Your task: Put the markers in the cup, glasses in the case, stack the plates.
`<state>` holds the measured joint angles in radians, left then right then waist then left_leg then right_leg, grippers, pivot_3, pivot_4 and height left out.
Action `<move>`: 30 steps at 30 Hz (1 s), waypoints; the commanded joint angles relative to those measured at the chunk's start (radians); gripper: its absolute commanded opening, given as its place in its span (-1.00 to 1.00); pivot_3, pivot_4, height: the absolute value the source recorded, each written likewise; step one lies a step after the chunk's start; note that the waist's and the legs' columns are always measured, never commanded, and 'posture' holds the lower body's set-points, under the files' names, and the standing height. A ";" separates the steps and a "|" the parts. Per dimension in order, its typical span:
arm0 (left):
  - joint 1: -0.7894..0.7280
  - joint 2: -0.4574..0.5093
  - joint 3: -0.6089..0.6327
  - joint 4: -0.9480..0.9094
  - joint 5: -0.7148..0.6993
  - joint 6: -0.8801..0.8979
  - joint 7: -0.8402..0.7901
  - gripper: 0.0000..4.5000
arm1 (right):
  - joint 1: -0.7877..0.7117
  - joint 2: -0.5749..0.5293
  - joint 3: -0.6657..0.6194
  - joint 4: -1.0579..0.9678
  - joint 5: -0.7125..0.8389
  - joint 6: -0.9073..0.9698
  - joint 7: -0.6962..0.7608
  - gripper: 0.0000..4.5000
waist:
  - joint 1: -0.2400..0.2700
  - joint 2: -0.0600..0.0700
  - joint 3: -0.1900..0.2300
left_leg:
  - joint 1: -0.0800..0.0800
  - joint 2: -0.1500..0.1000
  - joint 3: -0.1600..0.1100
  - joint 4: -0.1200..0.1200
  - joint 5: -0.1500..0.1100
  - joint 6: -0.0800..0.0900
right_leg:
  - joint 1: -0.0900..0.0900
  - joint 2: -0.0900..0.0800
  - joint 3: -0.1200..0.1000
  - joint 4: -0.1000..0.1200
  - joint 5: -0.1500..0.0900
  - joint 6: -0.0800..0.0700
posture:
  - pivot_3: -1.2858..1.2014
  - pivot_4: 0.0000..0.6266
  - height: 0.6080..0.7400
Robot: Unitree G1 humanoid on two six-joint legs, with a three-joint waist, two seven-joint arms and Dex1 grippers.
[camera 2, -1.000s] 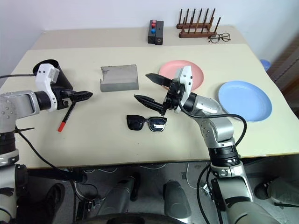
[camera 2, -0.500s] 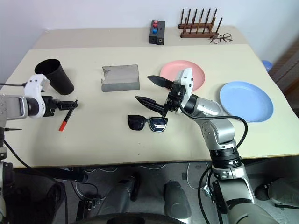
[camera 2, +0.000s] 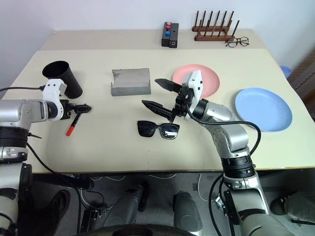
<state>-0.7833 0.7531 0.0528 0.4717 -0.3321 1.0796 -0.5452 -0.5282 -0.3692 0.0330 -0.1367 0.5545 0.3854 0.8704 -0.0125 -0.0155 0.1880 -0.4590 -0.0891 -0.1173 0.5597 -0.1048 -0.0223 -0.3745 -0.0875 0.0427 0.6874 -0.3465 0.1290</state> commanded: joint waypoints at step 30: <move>0.054 -0.069 0.259 -0.368 -0.113 -0.384 -0.171 -0.98 | -0.015 -0.054 -0.024 0.004 0.030 0.013 0.104 1.00 | 0.000 -0.001 0.000 | -0.002 0.000 0.000 0.000 0.000 0.000 | 0.000 -0.001 -0.001 -0.002 0.000 0.000 | 0.03 -0.52 1.00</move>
<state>-0.7033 0.6919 0.2386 0.1301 -0.4273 0.8019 -0.7334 -0.5298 -0.4148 0.0325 -0.1285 0.5588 0.3935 0.9541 -0.0124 -0.0160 0.1883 -0.4608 -0.0893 -0.1174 0.5599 -0.1047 -0.0221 -0.3740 -0.0883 0.0419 0.6847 -0.3464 0.1290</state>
